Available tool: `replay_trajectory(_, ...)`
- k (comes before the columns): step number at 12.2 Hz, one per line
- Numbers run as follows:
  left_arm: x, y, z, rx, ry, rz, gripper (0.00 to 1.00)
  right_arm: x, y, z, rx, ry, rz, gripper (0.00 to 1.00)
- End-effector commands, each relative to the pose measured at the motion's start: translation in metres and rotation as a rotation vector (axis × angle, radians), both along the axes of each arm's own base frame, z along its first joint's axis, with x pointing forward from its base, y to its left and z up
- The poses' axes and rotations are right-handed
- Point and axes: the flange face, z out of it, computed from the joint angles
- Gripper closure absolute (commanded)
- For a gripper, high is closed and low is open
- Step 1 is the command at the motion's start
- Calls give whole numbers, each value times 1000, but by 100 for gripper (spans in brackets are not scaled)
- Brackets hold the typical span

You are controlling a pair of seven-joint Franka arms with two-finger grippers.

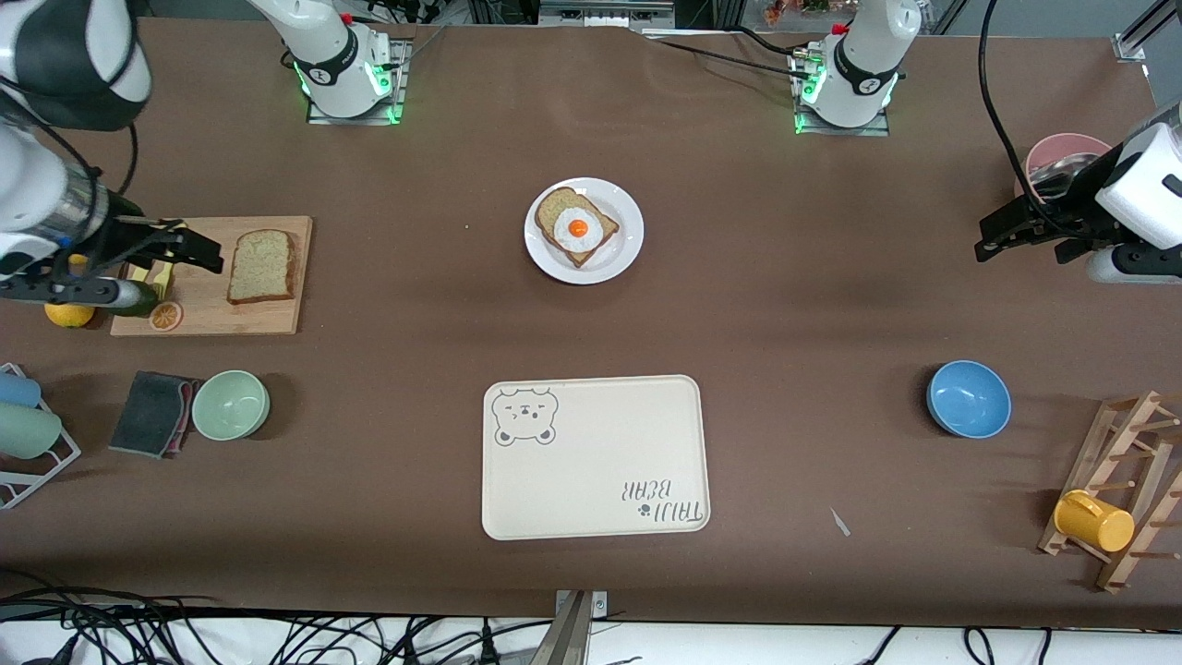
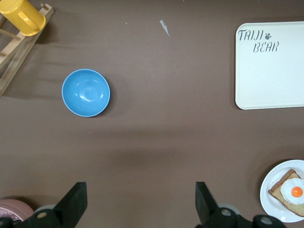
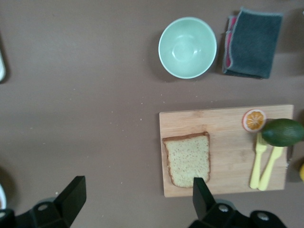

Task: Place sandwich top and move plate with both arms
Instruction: 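Lower the right gripper onto the edge of the bread slice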

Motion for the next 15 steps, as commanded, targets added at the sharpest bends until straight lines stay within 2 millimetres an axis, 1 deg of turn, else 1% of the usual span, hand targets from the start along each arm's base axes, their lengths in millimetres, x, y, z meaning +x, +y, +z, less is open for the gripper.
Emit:
replay_trajectory(1, -1, 1, 0, 32, 26, -6, 0, -44, 2, -47, -12, -22, -2, 1)
replay_trajectory(4, -2, 3, -11, 32, 74, -2, 0, -68, 2, -108, -14, -43, 10, 1)
replay_trajectory(7, -1, 3, -12, 34, 77, -2, 0, -88, 4, -146, -18, -55, 23, 2)
replay_trajectory(8, -1, 4, -11, 34, 75, -2, 0, -92, 4, -157, -35, -68, 46, 4)
replay_trajectory(10, 0, 4, -14, 33, 80, -2, 0, -93, 3, -181, -49, -73, 68, 7)
replay_trajectory(11, 0, 7, -14, 32, 80, 3, 0, -92, 4, -189, -47, -74, 69, 11)
replay_trajectory(12, 0, 7, -12, 31, 77, 7, 0, -92, 4, -200, -46, -63, 52, 20)
replay_trajectory(14, 0, 5, -14, 34, 81, 24, 0, -90, 5, -212, -47, -61, 51, 21)
replay_trajectory(15, 0, 3, -13, 36, 80, 43, 0, -89, 5, -221, -69, -68, 89, 23)
